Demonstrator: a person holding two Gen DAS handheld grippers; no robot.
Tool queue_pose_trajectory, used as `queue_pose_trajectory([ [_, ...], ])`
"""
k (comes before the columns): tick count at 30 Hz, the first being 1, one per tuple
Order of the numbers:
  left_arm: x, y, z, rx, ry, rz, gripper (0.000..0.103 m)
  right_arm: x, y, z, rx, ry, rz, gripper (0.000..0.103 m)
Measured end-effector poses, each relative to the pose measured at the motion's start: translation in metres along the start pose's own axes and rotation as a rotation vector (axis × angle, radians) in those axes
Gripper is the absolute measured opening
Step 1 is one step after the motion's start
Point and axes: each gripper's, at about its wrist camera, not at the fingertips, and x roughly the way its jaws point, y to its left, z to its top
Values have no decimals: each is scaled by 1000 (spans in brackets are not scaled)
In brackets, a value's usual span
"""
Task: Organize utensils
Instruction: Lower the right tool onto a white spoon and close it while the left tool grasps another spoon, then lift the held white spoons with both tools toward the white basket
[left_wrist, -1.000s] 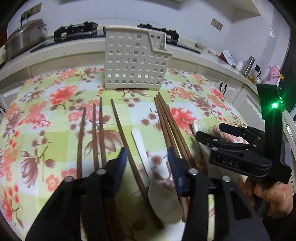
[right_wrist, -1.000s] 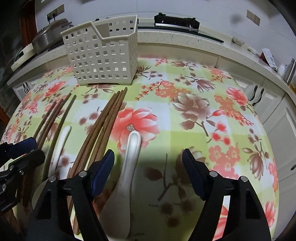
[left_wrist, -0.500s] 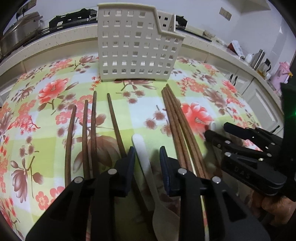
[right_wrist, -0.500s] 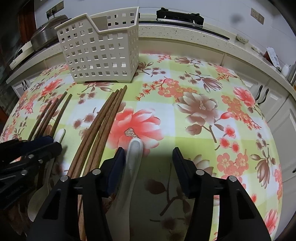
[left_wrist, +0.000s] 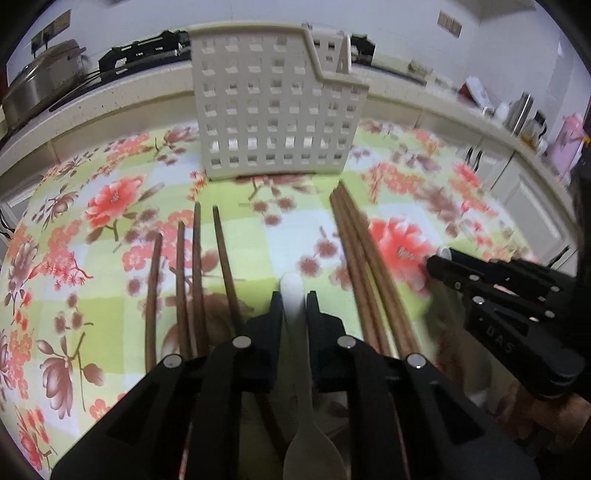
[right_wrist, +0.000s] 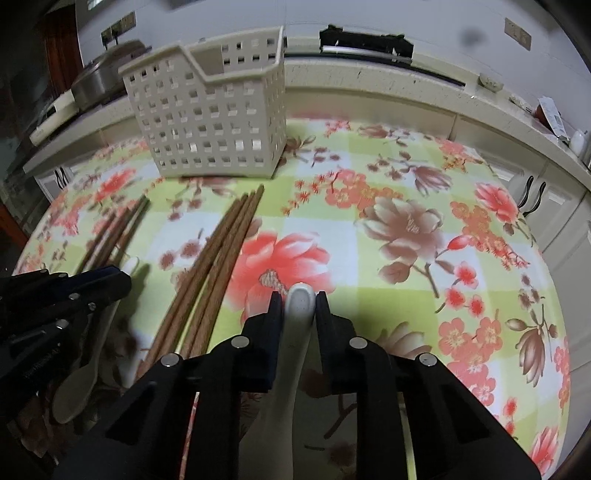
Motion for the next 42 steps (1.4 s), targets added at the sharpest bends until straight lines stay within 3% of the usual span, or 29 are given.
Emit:
queue_pose_trajectory([
  [9,-52,3,15,3,-153,-51,12,-41,-3,16,7,-107,22,19],
  [18,-82,-2,19,23,-226,-52,12,-81,-8,26,8,-197,29,14],
  [24,-87,-1,16,22,-236,-51,12,-68,-13,19,18,-119,8,15],
  [25,-88,-1,16,23,-237,-51,12,-61,-14,17,25,-88,10,27],
  [26,-88,-1,15,23,-238,-52,12,-57,-14,15,28,-78,18,48],
  [28,-88,-1,15,21,-238,-53,12,-45,-10,11,3,-44,15,66],
  [30,-89,-1,15,25,-240,-54,5,-34,-7,7,-4,-12,24,66],
  [34,-92,-2,15,31,-243,-58,4,-5,-5,6,-14,48,2,53],
  [37,-92,-2,15,28,-240,-62,4,16,-2,9,-35,77,-10,52],
  [39,-93,-1,15,25,-240,-64,4,21,-1,12,-45,71,-13,43],
  [40,-93,0,16,24,-241,-66,4,21,-1,13,-45,71,-7,26],
  [41,-94,1,16,24,-243,-68,4,22,-1,15,-42,72,-3,18],
  [42,-94,2,17,25,-246,-68,4,21,-2,16,-44,67,3,18],
])
